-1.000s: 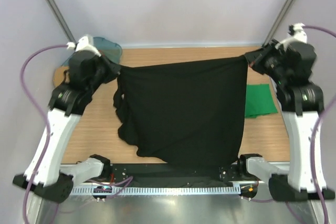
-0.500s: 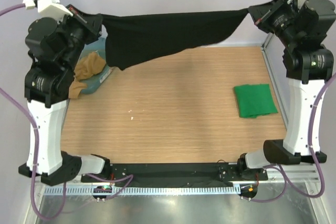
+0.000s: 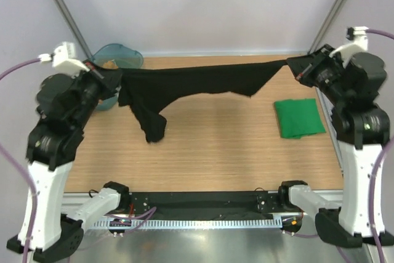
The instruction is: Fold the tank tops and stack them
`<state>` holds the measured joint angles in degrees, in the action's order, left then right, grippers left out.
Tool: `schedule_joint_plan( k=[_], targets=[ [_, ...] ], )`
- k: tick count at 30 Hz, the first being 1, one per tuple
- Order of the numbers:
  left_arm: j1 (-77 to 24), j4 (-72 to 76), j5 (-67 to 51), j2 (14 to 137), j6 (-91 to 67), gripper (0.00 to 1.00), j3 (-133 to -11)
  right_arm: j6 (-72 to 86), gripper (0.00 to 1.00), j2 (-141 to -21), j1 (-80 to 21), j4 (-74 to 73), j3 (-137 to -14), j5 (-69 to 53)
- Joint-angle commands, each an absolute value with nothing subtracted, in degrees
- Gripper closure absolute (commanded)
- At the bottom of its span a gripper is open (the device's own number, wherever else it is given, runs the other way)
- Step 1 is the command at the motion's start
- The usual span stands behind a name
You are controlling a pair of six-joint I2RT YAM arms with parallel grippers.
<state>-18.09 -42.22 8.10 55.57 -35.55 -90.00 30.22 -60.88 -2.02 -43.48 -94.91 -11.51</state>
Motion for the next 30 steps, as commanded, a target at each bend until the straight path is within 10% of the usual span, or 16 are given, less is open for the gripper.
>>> schedule_joint_plan(
  k=[1, 19, 30],
  targets=[
    [-17.8, -41.2, 8.3, 50.1, -35.8, 1.0, -96.7, 27.2, 0.99, -54.8, -1.8, -41.9, -100.7, -9.8],
    [-15.5, -29.1, 6.5, 69.4, -38.7, 1.0, -76.1, 32.5, 0.99, -75.4, -1.8, -38.4, -89.4, -5.9],
    [-10.5, -17.7, 0.3, 116.8, -41.7, 1.0, -93.8, 41.5, 0.99, -113.1, -1.7, -18.4, -97.3, -6.0]
  ],
)
